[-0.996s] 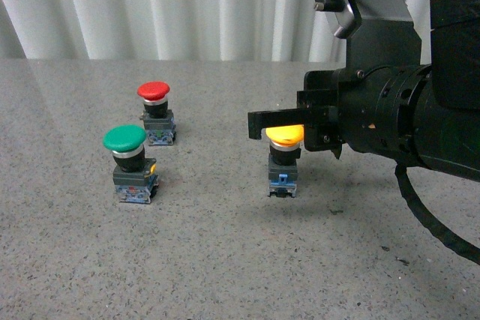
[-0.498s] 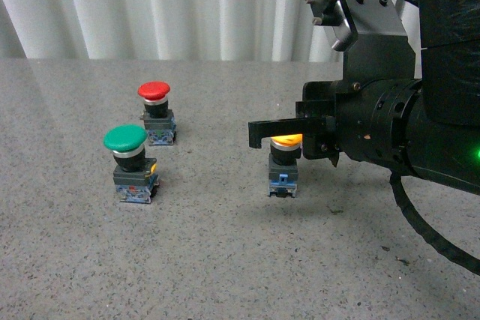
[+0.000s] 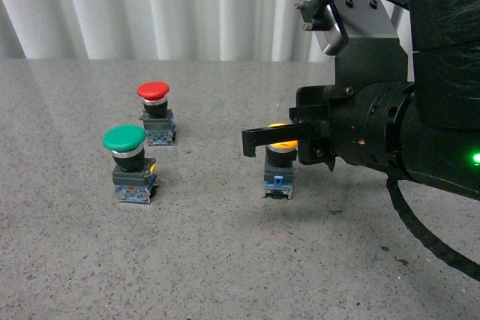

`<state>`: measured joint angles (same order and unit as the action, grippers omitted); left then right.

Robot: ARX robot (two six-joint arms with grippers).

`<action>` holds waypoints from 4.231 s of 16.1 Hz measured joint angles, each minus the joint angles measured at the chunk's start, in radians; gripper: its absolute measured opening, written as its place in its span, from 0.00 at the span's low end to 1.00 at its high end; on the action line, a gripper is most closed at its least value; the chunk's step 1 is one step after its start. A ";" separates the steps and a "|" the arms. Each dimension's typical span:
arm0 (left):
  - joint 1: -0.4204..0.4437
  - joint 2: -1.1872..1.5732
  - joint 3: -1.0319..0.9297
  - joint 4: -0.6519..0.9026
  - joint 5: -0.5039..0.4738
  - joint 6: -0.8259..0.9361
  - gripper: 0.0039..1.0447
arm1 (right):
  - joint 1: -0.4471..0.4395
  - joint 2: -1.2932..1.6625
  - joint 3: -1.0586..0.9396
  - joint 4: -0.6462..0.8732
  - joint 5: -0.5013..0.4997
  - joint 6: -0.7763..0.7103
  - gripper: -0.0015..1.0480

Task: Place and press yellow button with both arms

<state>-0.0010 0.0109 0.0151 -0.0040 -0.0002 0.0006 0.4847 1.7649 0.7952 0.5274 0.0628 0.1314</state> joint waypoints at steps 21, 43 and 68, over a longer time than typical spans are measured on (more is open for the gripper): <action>0.000 0.000 0.000 0.000 0.000 0.000 0.94 | 0.061 -0.708 -0.231 0.010 0.052 0.027 0.02; 0.000 0.000 0.000 0.000 0.001 0.000 0.94 | -0.485 -1.758 -0.782 -0.546 -0.064 -0.125 0.02; 0.000 0.000 0.000 -0.001 0.000 0.000 0.94 | -0.485 -1.761 -0.782 -0.532 -0.063 -0.125 0.94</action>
<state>-0.0010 0.0109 0.0151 -0.0048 -0.0002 0.0006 -0.0002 0.0044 0.0132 -0.0048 -0.0002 0.0063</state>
